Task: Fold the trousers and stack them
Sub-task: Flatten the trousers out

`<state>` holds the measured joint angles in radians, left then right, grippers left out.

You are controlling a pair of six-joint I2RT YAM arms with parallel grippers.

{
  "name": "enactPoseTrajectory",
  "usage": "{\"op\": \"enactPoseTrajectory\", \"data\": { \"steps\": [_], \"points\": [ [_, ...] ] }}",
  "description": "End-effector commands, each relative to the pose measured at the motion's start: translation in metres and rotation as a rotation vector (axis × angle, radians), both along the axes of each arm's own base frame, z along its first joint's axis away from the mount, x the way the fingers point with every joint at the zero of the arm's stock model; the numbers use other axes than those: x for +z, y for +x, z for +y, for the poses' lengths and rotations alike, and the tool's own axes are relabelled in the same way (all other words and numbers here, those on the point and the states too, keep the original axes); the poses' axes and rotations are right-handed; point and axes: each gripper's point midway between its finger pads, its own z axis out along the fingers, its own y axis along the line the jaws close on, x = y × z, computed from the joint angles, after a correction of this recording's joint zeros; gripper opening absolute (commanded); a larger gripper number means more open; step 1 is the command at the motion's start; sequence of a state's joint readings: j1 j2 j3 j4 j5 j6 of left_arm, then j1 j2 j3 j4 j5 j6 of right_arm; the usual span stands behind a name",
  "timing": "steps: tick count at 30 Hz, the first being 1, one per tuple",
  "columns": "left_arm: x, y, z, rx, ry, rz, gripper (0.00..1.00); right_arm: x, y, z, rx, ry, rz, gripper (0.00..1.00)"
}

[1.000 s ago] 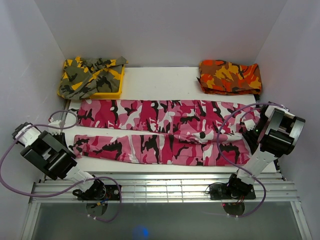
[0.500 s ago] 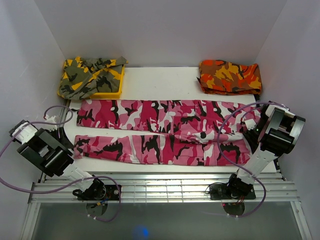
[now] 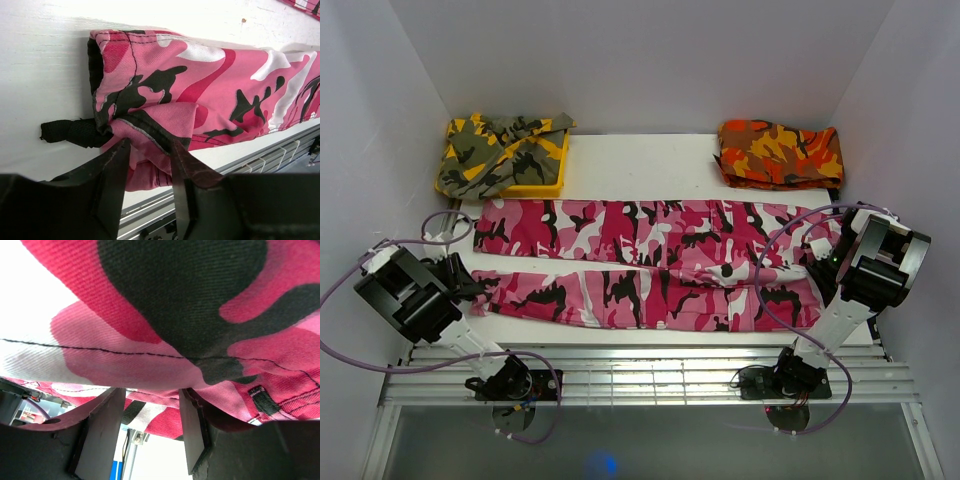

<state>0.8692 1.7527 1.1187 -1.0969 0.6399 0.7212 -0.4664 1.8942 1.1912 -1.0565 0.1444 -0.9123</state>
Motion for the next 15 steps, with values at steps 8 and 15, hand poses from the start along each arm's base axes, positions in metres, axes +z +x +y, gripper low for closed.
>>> {"op": "enactPoseTrajectory", "data": {
  "steps": [8, 15],
  "points": [
    [0.01, -0.012, 0.008, 0.032, 0.087, 0.001, 0.53, -0.014, 0.039, -0.017, 0.021, -0.025, -0.143, 0.54],
    [-0.009, -0.001, 0.008, 0.084, -0.007, 0.028, 0.47, -0.014, 0.04, -0.015, 0.02, -0.018, -0.143, 0.54]
  ]
}}
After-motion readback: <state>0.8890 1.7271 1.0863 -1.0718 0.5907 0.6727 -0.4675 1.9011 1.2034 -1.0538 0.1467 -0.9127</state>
